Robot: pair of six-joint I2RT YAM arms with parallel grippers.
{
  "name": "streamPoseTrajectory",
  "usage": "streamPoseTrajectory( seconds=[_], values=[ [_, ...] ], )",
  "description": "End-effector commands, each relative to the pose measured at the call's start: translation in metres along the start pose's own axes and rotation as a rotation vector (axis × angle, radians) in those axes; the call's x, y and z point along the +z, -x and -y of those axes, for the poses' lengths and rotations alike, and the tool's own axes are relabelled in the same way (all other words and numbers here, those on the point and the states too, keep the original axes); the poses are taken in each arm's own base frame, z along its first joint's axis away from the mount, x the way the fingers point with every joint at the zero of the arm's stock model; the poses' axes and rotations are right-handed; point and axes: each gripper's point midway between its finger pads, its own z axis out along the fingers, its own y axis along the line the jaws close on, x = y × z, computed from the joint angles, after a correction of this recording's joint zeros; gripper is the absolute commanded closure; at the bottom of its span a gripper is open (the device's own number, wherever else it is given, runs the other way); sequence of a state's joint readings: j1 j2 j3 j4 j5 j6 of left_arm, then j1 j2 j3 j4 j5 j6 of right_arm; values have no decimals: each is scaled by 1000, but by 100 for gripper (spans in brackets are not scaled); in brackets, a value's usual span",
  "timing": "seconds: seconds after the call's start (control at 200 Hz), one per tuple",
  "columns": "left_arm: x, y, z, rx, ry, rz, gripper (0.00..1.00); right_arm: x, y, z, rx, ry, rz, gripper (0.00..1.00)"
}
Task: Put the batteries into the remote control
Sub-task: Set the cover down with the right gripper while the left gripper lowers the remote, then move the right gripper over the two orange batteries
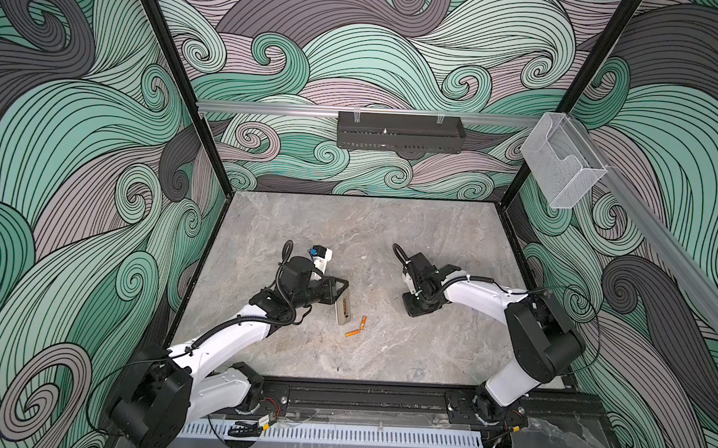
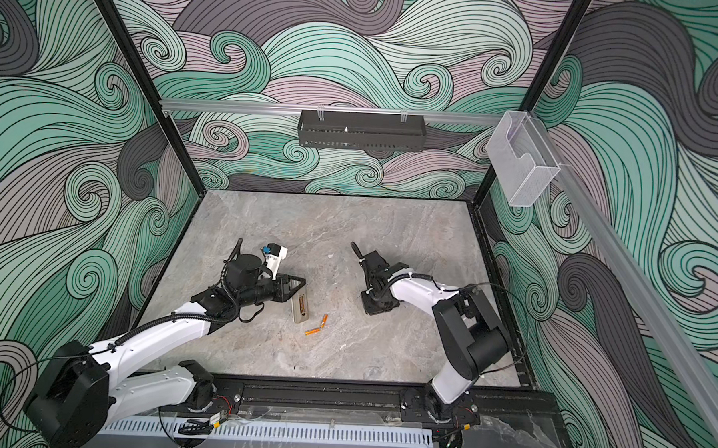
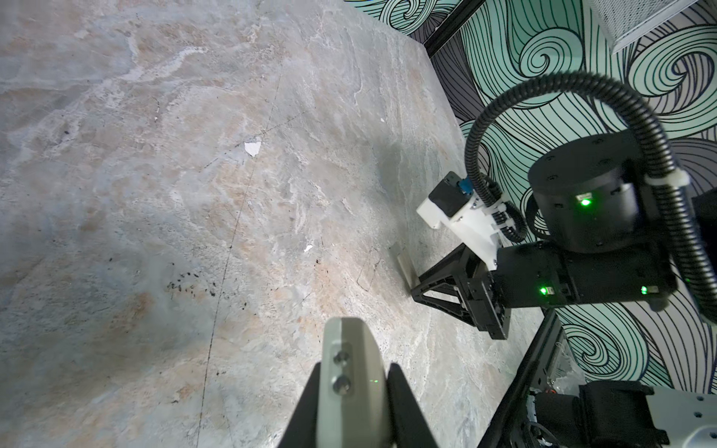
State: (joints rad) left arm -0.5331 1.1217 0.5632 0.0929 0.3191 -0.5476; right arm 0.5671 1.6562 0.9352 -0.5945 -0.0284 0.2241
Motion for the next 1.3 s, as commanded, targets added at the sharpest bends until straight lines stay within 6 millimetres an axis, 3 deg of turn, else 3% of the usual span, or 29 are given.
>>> streamPoseTrajectory(
  seconds=[0.0,0.295,0.58,0.816,1.296],
  values=[
    [-4,4,5,22,-36,27,100,4,-3,6,26,-29,-29,77],
    [-7,4,8,17,-58,45,100,1,-2,7,29,-32,-19,69],
    [-11,4,10,10,-56,37,100,-20,9,2,16,-10,33,53],
    [-16,-2,4,-11,-23,18,100,-38,15,-7,-18,13,83,51],
    [-28,-1,-13,-106,61,35,100,-58,19,-84,-197,143,196,51]
  ],
)
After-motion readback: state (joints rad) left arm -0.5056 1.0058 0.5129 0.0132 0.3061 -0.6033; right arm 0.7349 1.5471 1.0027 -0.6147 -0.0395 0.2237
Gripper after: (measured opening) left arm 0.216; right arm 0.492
